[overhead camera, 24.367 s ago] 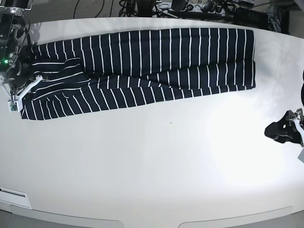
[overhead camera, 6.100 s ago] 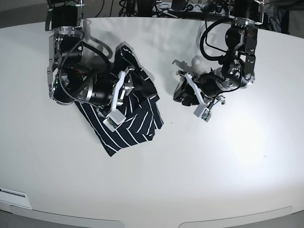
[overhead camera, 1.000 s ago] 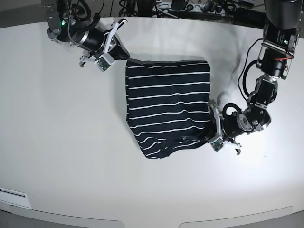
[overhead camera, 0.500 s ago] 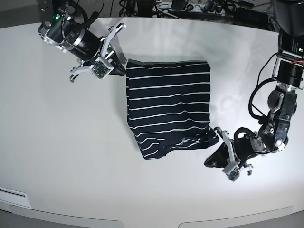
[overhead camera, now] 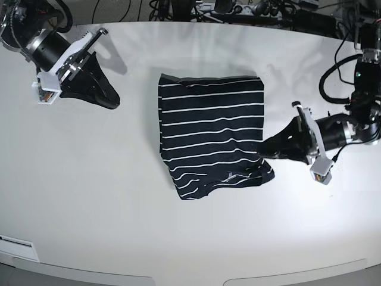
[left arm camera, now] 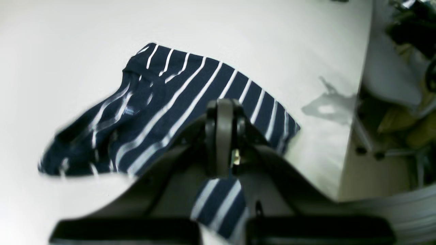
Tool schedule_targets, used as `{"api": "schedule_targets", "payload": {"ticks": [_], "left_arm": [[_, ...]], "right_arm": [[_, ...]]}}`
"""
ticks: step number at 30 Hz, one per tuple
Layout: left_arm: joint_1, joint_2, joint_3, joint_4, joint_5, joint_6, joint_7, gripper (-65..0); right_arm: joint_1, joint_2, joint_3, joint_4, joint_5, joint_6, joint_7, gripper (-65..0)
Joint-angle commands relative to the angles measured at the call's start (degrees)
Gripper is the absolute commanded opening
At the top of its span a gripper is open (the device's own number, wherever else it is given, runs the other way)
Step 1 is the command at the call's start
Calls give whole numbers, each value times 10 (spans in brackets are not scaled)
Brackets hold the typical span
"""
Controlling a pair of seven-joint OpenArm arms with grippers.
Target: Fold the T-shirt properly
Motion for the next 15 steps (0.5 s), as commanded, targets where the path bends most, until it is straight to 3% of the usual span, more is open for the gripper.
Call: {"api": "schedule_targets", "payload": {"ticks": [1,5,10,15], "left_arm": [[19,-7,-23,25,-26,-6,0,-650],[134,-7,-92,96,-36,-6,2,-650],[288,-7,-167,204,-37,-6,3,-650],[445,0,-231,311,-31,-6,12,-650]], "right_arm": [[-11,5,17,10,28,3,-7,-650],[-56,5,70,11,113,3,-65,-650],[-137,2,137,30,176,3,-118,-650],[-232,-7,187,30,176,3,-152,-650]]}}
